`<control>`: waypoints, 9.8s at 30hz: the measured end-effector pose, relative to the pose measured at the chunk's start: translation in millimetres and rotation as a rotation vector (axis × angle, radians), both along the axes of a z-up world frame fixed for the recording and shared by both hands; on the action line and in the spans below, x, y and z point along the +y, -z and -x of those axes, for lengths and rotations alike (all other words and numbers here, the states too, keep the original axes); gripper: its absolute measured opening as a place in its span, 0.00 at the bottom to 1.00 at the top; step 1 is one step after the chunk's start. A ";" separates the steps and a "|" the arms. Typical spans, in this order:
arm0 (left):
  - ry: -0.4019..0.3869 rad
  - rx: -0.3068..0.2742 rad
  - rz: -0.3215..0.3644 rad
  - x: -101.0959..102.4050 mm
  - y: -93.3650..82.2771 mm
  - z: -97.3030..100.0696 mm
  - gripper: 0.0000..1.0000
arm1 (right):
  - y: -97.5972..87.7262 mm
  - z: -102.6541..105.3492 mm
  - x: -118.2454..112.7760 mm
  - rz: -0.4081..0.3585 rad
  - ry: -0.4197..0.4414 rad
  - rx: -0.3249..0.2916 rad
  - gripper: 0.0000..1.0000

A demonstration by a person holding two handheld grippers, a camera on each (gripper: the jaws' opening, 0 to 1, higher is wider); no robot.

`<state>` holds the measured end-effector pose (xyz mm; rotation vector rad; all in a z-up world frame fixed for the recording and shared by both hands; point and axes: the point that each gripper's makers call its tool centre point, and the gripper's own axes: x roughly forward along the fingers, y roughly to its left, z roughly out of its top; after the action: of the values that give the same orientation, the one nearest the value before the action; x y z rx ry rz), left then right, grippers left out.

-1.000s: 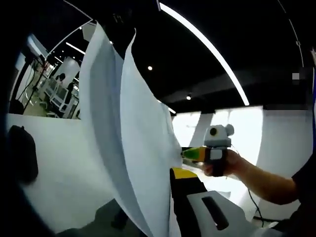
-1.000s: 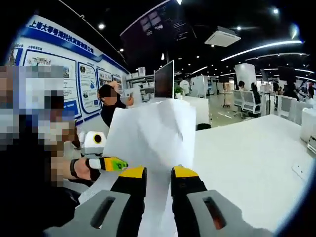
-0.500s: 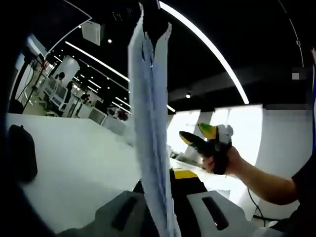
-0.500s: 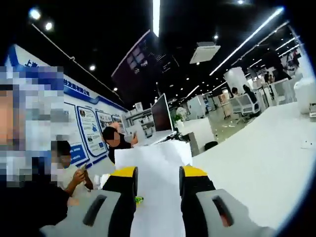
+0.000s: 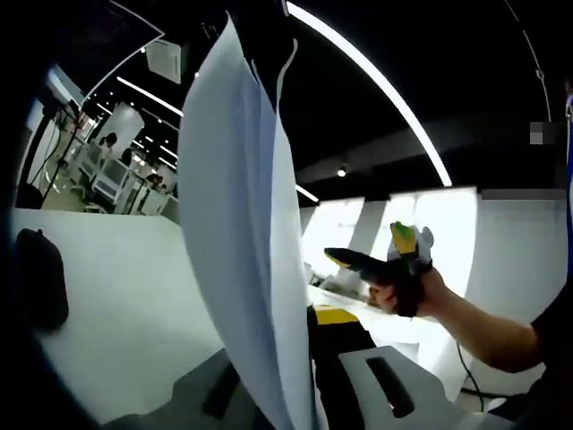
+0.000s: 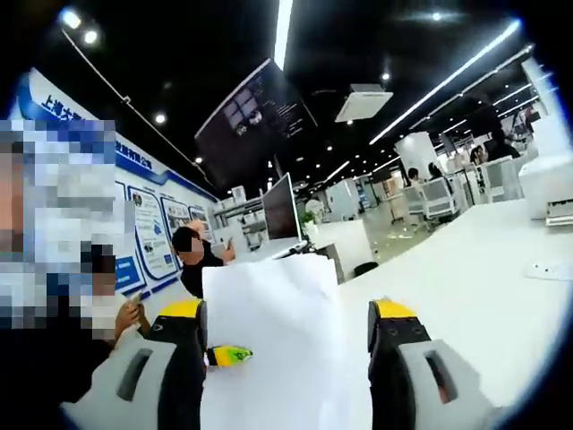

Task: Organize the stack of printing papers by aligning and flattening the scattered papers on the table

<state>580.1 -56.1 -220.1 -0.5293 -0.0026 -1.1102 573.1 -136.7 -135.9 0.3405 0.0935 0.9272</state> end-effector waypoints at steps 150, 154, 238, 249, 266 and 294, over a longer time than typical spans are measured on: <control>-0.013 -0.016 -0.023 -0.5 2.8 0.1 0.07 | 42.7 113.0 -134.9 0.215 0.491 -0.035 0.90; -0.013 -0.018 -0.018 0.0 2.2 0.2 0.07 | 46.2 114.3 -137.7 0.233 0.499 -0.026 0.89; 0.007 -0.007 0.003 -0.6 0.6 5.5 0.08 | 139.7 175.2 -232.9 0.517 0.813 0.181 0.90; 0.001 -0.006 -0.004 -0.1 1.7 3.6 0.08 | 158.6 171.0 -268.3 0.472 0.953 0.261 0.90; 0.002 -0.007 0.009 2.5 -0.6 1.6 0.08 | 172.4 180.4 -300.9 0.486 1.083 0.341 0.90; 0.000 -0.021 0.004 2.0 -0.2 3.1 0.08 | 174.6 182.9 -278.3 0.501 1.107 0.386 0.88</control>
<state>577.1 -54.2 -219.9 -0.5219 -0.0230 -1.1157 390.2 -415.1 -310.5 0.0585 0.4326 -0.2766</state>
